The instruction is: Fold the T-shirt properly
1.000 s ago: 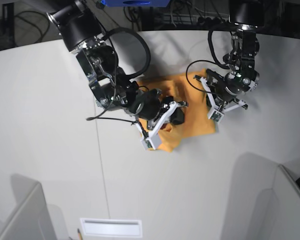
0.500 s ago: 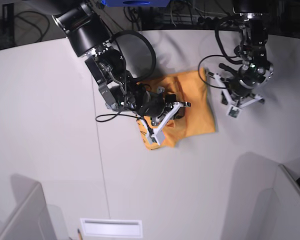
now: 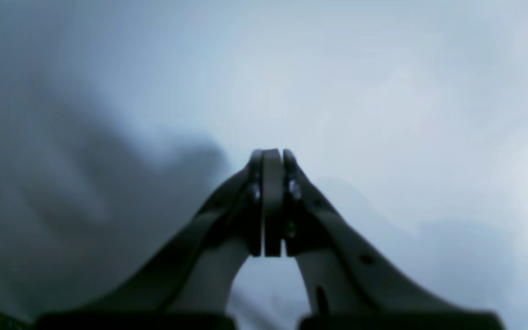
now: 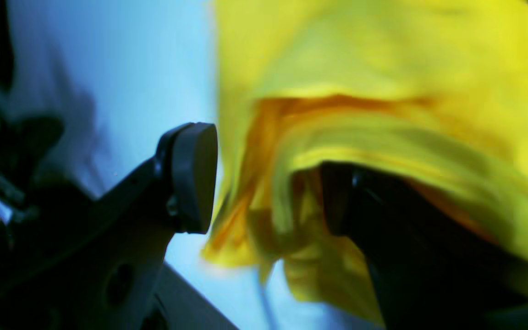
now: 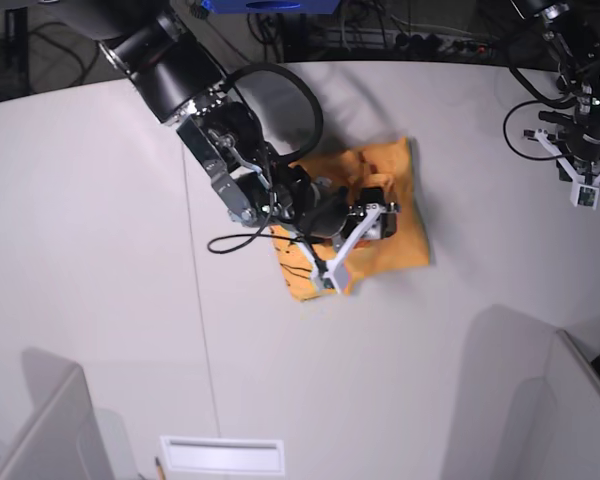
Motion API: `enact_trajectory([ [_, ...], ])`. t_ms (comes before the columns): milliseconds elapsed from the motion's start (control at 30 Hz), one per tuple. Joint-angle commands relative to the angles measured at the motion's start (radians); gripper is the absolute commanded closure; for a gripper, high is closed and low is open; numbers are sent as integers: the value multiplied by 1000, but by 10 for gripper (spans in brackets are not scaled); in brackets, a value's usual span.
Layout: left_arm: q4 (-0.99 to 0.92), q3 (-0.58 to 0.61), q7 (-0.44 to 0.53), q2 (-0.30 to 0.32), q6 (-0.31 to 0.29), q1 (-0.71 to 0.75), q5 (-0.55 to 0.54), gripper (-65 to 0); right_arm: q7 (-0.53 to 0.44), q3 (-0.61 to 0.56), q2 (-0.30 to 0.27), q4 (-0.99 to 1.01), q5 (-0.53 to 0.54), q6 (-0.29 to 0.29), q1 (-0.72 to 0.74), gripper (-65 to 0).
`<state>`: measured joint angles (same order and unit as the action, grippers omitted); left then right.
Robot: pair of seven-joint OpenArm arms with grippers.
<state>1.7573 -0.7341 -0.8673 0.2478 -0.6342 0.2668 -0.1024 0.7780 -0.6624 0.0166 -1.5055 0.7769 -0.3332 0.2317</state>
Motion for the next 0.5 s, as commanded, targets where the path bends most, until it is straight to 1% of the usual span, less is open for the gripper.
enact_trajectory([
  [0, 11, -6, 18, 18, -3, -4, -6, 0, -16, -23, 7, -17, 0, -27, 31, -333],
  [33, 13, -6, 18, 18, -3, -2, -6, 0, -16, -55, 9, -17, 0, -51, 45, -333],
  [100, 14, -6, 18, 18, -3, -1, -6, 0, -24, -115, 16, -17, 0, -79, 64, -333],
  [233, 14, -6, 18, 14, -3, -1, -6, 0, -48, -219, 49, -14, 0, -85, 85, -333],
  [300, 14, -6, 18, 14, -3, -4, -6, 0, -52, -280, 76, -14, 0, -85, 108, -333],
  [400, 14, -6, 18, 14, -3, -5, -6, 0, -58, -389, 107, -14, 0, -85, 156, -333],
  [467, 14, -6, 18, 14, -3, -4, -6, 0, -79, -466, 116, -19, 0, -88, 193, -333],
])
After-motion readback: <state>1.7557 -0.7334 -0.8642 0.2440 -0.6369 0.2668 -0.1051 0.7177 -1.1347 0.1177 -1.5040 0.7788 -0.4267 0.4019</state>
